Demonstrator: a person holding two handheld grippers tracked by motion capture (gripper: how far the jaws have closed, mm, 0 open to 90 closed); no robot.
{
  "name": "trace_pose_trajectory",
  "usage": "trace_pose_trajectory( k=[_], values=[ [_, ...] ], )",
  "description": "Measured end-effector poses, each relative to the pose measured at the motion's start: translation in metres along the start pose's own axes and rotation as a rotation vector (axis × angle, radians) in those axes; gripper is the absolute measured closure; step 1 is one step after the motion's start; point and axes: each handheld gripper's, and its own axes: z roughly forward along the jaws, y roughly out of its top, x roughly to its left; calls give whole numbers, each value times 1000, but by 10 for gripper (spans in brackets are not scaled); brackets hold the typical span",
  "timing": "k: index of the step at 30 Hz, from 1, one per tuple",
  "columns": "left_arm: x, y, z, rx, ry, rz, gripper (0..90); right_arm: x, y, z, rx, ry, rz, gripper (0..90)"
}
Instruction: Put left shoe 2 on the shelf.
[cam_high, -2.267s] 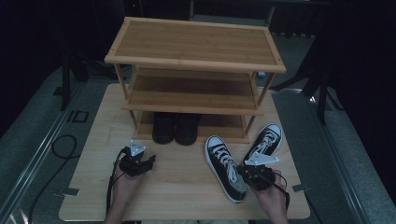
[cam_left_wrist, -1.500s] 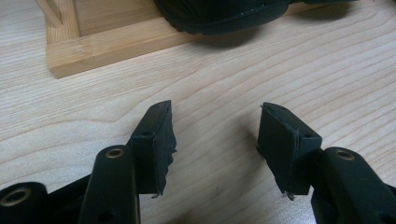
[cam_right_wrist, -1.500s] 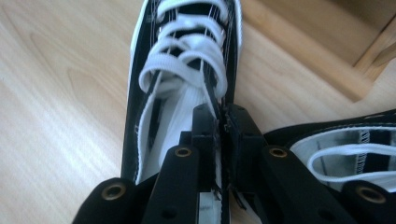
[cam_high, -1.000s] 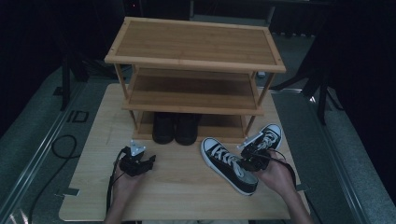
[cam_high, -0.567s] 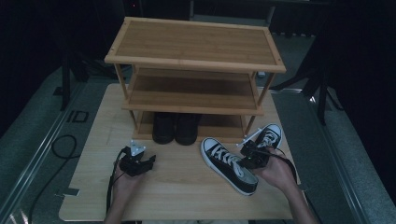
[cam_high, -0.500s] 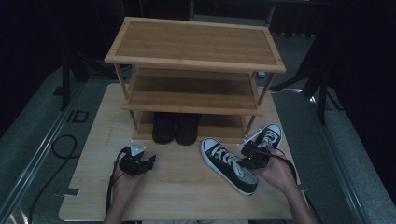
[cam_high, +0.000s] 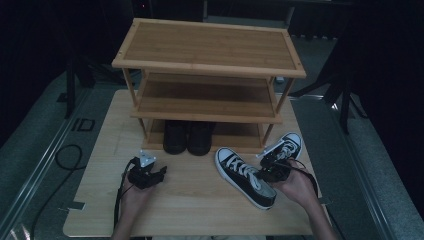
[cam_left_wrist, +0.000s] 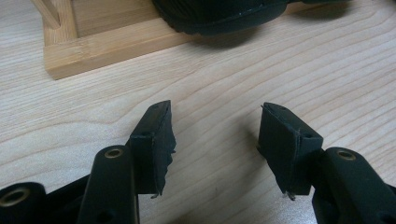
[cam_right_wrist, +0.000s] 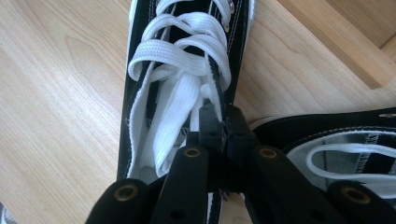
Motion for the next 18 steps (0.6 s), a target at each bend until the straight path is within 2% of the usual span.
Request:
trace_pose_trajectory(
  k=[5,18],
  values=[
    [0,0,0,0,0,0,453,-1,-3,-4,-31,60,14,890],
    [0,0,0,0,1,-1,453,-1,-5,-12,-109,129,39,893]
  ],
)
